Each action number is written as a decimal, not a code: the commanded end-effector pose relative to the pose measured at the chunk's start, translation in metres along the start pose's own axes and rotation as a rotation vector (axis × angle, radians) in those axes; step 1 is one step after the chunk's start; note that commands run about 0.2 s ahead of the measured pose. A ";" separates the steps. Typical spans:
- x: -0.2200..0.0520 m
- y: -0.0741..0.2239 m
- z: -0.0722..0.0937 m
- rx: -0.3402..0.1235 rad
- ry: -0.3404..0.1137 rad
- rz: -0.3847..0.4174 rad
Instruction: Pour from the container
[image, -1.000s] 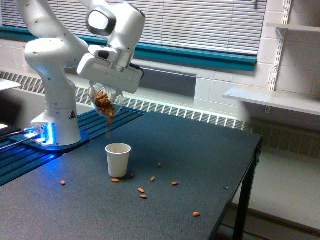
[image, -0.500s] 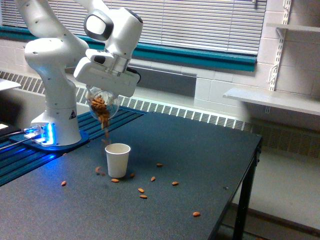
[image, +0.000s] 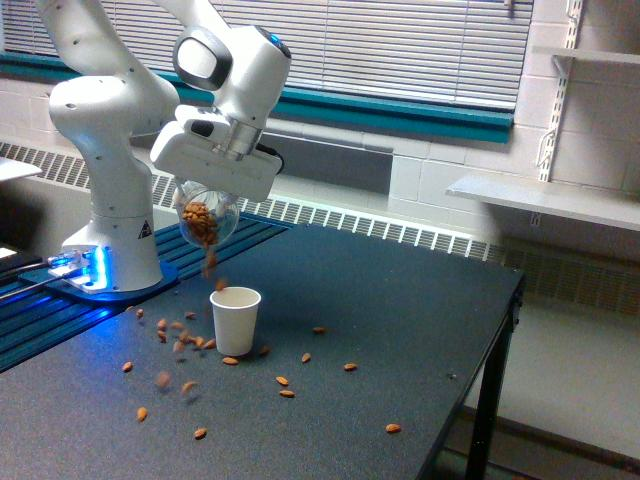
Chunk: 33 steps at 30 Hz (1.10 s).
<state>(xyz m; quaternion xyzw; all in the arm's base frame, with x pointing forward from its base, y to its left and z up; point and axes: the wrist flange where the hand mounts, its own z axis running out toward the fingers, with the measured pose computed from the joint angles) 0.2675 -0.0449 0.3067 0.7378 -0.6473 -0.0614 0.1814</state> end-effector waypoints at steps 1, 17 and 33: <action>-0.006 -0.005 0.009 -0.020 -0.011 0.016; -0.004 -0.023 0.011 -0.041 -0.021 0.021; -0.004 -0.033 0.015 -0.050 -0.037 0.033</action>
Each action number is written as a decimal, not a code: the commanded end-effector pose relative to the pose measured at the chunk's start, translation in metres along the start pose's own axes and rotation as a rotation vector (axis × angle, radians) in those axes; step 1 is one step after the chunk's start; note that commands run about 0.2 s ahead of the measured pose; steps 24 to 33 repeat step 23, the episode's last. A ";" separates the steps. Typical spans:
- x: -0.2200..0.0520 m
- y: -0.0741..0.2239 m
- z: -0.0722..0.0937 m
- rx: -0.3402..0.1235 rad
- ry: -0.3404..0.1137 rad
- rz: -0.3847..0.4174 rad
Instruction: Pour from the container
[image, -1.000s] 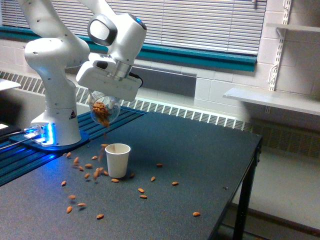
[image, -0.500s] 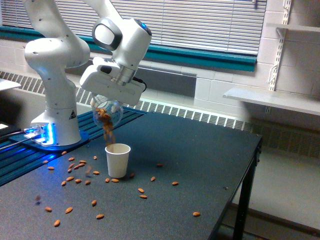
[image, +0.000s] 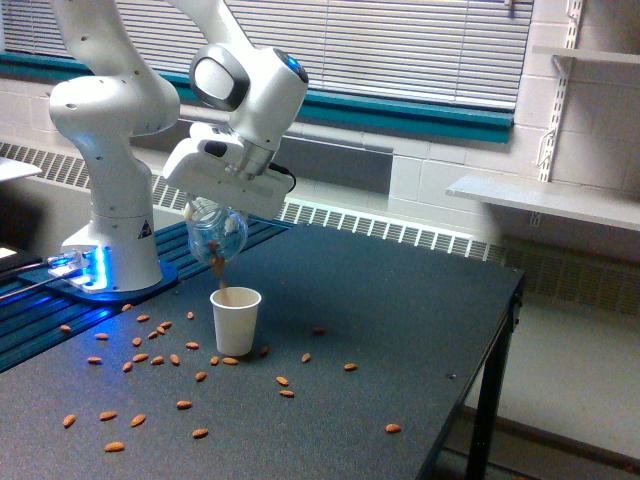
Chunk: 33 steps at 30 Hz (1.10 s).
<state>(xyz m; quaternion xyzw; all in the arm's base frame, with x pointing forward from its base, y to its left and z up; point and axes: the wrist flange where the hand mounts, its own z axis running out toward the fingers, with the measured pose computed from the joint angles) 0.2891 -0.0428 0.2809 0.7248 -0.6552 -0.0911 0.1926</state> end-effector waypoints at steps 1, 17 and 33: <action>-0.002 -0.004 -0.002 0.008 -0.003 0.016; -0.006 -0.003 0.008 0.006 -0.035 0.027; -0.006 -0.005 0.012 0.020 -0.038 0.028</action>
